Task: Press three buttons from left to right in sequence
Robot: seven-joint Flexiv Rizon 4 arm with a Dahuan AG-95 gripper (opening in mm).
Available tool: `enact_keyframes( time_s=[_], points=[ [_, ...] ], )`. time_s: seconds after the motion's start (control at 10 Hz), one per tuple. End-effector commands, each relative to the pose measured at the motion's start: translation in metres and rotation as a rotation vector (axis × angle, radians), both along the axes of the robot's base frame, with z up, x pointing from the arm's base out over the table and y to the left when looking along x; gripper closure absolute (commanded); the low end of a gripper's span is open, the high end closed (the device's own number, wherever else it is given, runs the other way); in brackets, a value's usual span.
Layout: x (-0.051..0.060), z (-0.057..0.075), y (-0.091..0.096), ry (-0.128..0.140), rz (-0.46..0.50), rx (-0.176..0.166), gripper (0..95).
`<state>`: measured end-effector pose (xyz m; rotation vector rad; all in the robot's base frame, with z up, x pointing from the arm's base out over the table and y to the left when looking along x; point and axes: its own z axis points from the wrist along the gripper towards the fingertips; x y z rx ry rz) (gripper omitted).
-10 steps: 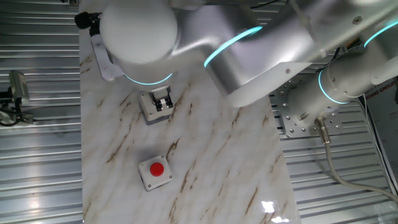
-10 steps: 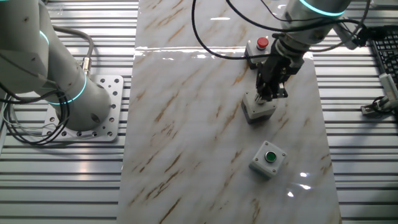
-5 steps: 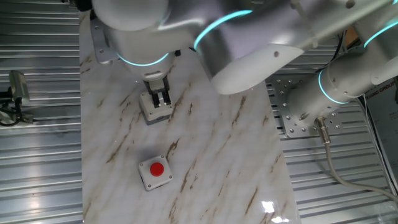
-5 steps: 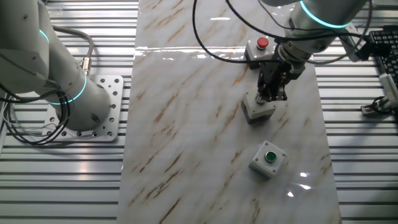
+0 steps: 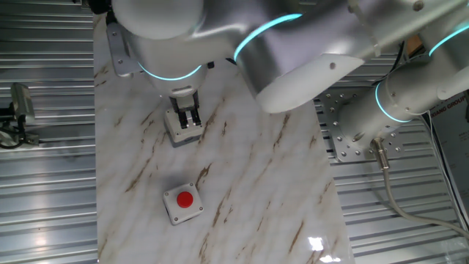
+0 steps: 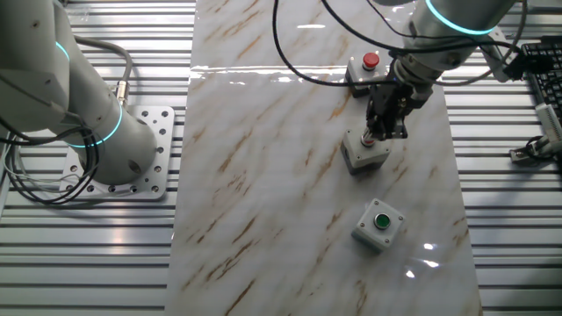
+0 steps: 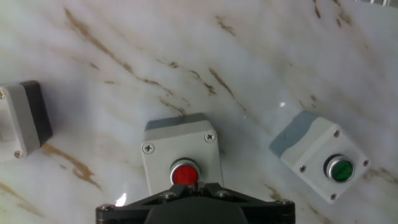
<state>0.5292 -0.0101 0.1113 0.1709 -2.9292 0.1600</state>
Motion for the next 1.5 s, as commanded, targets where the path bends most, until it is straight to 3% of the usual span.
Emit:
enact_keyframes(
  time_s=[0.1, 0.4, 1.5],
  points=[
    [0.0047, -0.0009, 0.0008, 0.0, 0.009, 0.004, 95.0],
    [0.0063, -0.0039, 0.0005, -0.016, 0.028, 0.009, 95.0],
    [0.0083, -0.0072, 0.0005, -0.028, 0.115, -0.001, 95.0]
  ],
)
